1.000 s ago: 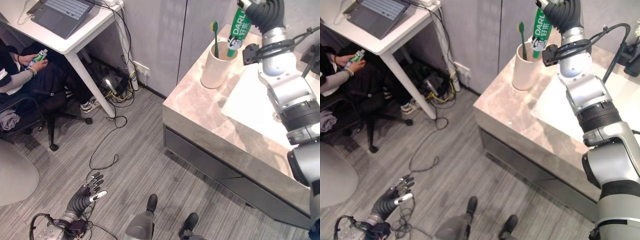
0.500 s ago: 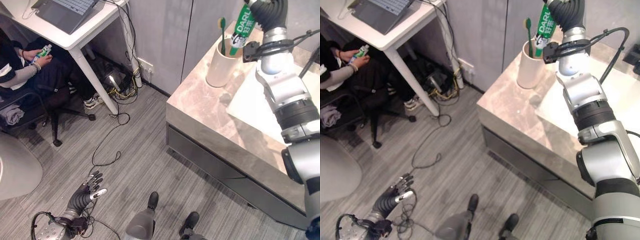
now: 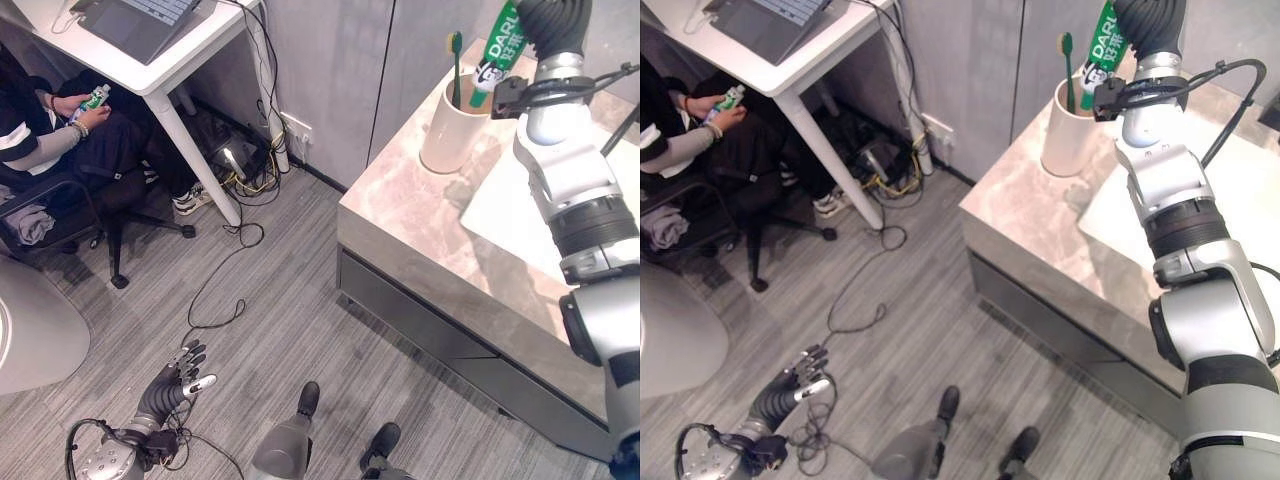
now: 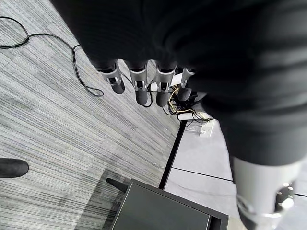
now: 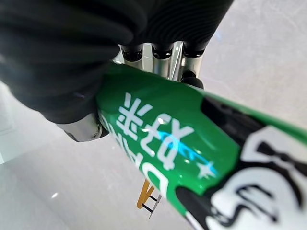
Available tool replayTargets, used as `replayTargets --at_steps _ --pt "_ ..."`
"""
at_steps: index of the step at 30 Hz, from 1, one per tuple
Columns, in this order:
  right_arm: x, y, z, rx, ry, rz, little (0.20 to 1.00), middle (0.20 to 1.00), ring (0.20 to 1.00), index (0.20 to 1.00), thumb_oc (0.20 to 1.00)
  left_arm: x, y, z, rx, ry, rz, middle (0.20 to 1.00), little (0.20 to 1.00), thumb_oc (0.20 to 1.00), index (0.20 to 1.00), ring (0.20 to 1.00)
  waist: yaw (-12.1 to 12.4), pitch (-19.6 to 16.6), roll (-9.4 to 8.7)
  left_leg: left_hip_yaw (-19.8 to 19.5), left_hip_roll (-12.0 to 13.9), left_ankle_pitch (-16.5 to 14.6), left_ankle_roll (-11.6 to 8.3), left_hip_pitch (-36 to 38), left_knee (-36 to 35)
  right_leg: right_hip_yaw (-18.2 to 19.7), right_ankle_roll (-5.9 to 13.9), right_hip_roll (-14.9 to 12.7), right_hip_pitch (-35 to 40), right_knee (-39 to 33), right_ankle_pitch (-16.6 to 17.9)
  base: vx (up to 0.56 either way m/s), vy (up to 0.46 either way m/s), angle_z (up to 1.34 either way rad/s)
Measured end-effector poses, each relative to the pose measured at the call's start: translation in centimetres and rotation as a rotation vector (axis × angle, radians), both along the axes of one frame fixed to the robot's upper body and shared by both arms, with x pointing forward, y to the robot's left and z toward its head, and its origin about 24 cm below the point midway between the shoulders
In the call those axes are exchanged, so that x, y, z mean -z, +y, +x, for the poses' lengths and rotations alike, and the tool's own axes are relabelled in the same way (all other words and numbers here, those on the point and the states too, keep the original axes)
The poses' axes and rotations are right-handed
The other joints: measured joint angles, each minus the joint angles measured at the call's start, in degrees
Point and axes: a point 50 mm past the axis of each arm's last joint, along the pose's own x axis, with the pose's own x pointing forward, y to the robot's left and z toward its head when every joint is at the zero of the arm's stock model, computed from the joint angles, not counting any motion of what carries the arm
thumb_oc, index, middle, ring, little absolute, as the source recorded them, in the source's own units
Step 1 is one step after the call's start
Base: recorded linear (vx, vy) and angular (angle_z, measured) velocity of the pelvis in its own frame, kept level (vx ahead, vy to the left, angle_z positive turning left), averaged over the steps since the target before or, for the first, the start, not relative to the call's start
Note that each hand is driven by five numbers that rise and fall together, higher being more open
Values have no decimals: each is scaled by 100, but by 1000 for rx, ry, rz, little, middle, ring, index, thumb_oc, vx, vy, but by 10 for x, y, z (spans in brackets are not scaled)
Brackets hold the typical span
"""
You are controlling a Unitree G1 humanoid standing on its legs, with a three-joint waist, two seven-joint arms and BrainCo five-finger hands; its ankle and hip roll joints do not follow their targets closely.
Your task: Put brush and paste in cup on sink, flatten towel.
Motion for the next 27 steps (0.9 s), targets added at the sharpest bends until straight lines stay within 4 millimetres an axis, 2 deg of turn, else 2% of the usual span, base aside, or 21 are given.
replayTargets --at_steps 24,25,27 --pt "15 9 10 -9 61 28 200 200 200 200 200 7 -9 -3 -14 14 -28 1000 1000 1000 1000 1000 11 0 0 4 -4 0 0 -42 -3 2 4 -6 -45 0 2 0 0 0" --pt "15 9 10 -10 63 29 241 241 241 241 241 7 -9 -3 -14 13 -28 1000 1000 1000 1000 1000 9 0 0 5 -4 0 0 -71 0 4 8 -5 -73 0 7 0 0 0" --pt "17 8 12 -2 75 33 235 235 235 235 235 7 -9 -2 -13 11 -28 1000 1000 1000 1000 1000 8 0 -1 7 -8 0 0 -103 6 6 9 -7 -103 1 13 0 0 0"
